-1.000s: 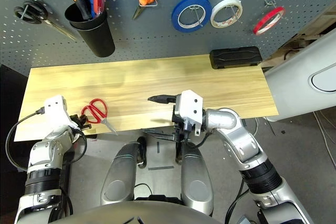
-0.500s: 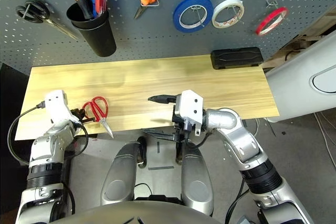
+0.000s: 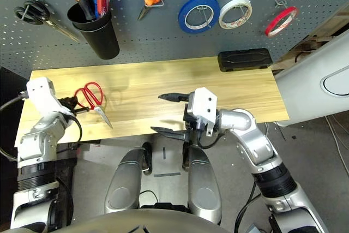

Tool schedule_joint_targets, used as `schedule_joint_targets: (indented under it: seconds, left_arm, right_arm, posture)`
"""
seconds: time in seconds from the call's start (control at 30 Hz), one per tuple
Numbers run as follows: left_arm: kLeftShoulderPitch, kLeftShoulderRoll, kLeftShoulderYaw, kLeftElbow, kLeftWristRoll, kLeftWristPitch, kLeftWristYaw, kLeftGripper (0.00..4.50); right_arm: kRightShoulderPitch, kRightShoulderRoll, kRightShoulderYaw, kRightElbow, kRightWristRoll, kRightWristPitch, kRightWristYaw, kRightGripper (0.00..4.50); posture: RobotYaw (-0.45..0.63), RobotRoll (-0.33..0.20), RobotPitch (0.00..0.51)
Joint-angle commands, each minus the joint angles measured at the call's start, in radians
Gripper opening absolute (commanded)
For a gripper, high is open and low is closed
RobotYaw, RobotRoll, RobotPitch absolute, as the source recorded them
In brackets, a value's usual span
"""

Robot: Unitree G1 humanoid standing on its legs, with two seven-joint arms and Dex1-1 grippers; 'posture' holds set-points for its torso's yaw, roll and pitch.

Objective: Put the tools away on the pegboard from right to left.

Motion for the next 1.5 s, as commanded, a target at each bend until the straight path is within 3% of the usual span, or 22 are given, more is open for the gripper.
schedule_joint_targets:
  seconds: [0.03, 0.4, 0.63, 0.83, 1.03, 1.5]
  left_arm:
    - [0.028, 0.015, 0.029, -0.044, -0.016, 0.021, -0.014, 0.03]
    - [0.066, 0.048, 0.109, -0.114, -0.046, -0.035, -0.049, 0.03]
    - [0.067, 0.022, 0.146, -0.112, -0.063, -0.140, -0.046, 0.03]
    - [0.074, 0.015, 0.157, -0.130, -0.075, -0.228, -0.063, 0.03]
    - [0.088, 0.018, 0.195, -0.144, -0.101, -0.405, -0.110, 0.03]
    - [0.006, 0.068, 0.157, -0.126, -0.142, -0.433, -0.138, 0.03]
  right_arm:
    - [0.002, -0.017, -0.040, 0.024, 0.040, -0.003, 0.024, 4.50]
    - [-0.016, -0.056, -0.184, 0.048, 0.200, 0.082, 0.057, 4.50]
    - [-0.025, -0.064, -0.252, 0.070, 0.252, 0.117, 0.056, 4.50]
    - [-0.046, -0.064, -0.283, 0.092, 0.259, 0.100, 0.059, 4.50]
    - [-0.051, -0.076, -0.349, 0.069, 0.337, 0.137, 0.063, 4.50]
    - [-0.138, -0.157, -0.394, 0.072, 0.407, 0.217, 0.100, 4.50]
  posture:
    - [0.02, 0.000, 0.247]
    - [0.04, 0.000, 0.141]
    - [0.06, 0.000, 0.084]
    - [0.06, 0.000, 0.075]
    - [0.05, 0.000, 0.073]
    - [0.04, 0.000, 0.061]
